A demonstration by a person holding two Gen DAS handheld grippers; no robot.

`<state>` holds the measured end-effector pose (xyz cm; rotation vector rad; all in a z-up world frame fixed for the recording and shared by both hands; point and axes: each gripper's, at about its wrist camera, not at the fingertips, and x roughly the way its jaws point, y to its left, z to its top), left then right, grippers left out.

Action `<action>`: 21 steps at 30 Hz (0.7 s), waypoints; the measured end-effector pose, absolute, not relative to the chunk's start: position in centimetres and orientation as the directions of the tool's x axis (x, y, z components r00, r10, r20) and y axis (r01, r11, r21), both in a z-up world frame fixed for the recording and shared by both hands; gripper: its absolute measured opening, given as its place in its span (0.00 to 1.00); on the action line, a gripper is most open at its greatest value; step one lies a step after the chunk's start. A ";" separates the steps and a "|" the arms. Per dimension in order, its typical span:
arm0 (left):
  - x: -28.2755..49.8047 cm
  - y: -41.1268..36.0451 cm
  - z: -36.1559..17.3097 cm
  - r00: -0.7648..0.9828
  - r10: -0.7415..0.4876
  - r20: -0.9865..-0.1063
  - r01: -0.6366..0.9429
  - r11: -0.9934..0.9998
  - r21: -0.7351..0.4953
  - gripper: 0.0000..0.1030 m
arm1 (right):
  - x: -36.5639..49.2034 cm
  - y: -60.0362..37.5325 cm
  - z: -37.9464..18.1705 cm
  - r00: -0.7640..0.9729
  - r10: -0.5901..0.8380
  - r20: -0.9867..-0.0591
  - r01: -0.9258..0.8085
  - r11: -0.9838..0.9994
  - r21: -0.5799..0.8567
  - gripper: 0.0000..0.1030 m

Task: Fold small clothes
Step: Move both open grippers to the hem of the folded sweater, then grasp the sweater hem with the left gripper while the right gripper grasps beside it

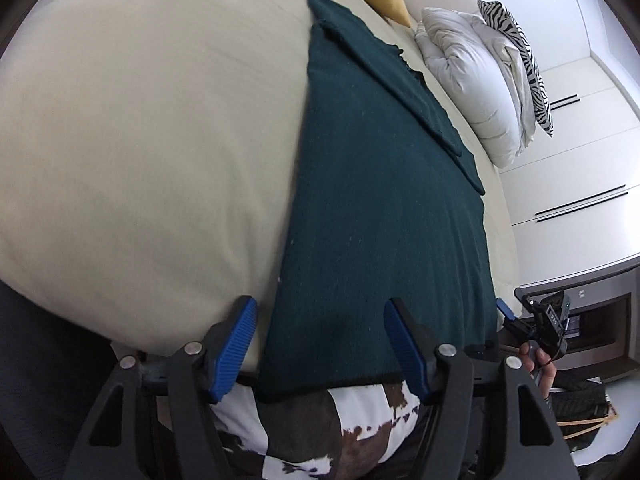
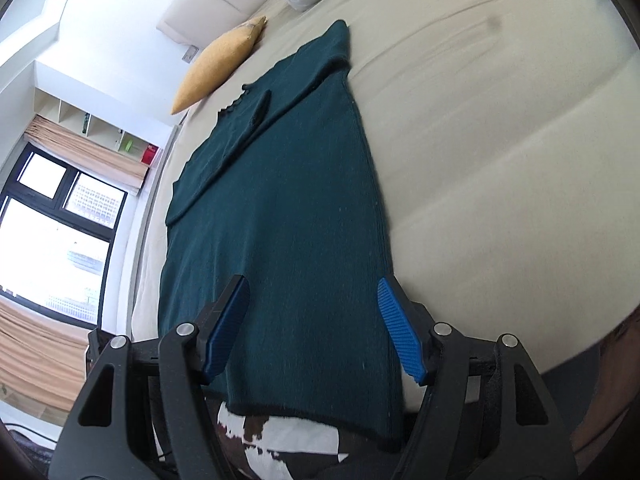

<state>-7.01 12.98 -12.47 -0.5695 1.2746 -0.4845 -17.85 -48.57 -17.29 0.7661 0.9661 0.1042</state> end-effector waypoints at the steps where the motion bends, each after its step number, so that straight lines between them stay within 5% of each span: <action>1: -7.0 13.2 -12.5 0.224 -0.636 -0.739 0.017 0.760 -0.649 0.65 | -18.2 -48.5 -17.2 0.576 0.410 -0.707 0.245 0.739 0.628 0.63; 11: -7.9 14.2 -13.2 0.175 -0.669 -0.723 -0.009 0.733 -0.680 0.50 | -20.7 -48.9 -16.8 0.535 0.441 -0.720 0.268 0.720 0.640 0.63; 21: -8.1 14.6 -14.1 0.144 -0.691 -0.708 -0.055 0.709 -0.703 0.50 | -21.6 -48.8 -16.9 0.475 0.475 -0.741 0.293 0.709 0.642 0.63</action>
